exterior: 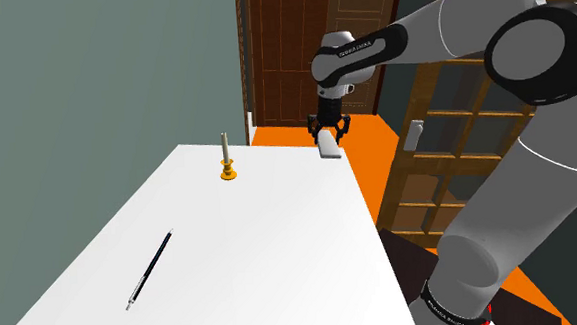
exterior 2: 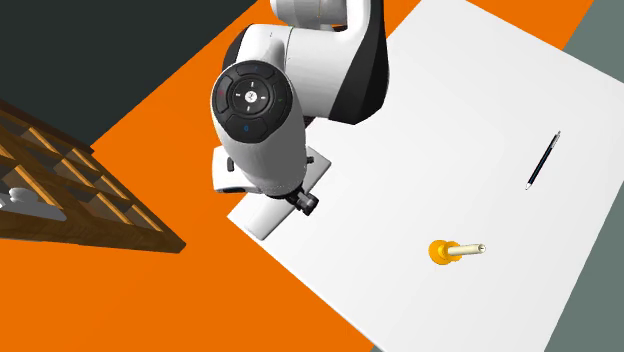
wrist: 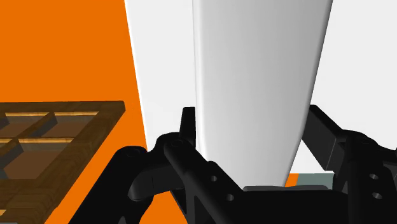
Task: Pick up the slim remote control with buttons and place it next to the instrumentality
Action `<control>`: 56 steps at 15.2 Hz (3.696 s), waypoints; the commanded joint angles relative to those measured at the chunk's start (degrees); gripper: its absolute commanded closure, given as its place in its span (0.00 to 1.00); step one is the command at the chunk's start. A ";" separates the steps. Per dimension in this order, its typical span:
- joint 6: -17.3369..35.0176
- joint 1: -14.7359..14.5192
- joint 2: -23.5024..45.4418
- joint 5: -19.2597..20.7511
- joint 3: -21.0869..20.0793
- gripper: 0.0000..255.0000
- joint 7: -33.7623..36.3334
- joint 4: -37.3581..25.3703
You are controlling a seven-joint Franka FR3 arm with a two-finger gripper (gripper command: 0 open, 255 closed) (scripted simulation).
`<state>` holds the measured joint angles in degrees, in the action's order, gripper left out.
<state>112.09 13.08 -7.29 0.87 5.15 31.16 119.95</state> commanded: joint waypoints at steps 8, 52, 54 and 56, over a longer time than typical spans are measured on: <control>-2.86 -2.21 -5.25 -0.28 -3.07 1.00 5.15 2.43; 7.50 -18.40 -9.55 -10.14 -32.64 1.00 44.97 15.51; 7.50 -18.40 -9.55 -10.14 -32.64 1.00 44.97 15.51; 7.50 -18.40 -9.55 -10.14 -32.64 1.00 44.97 15.51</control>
<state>119.57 -5.32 -16.84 -9.27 -27.49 76.12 135.47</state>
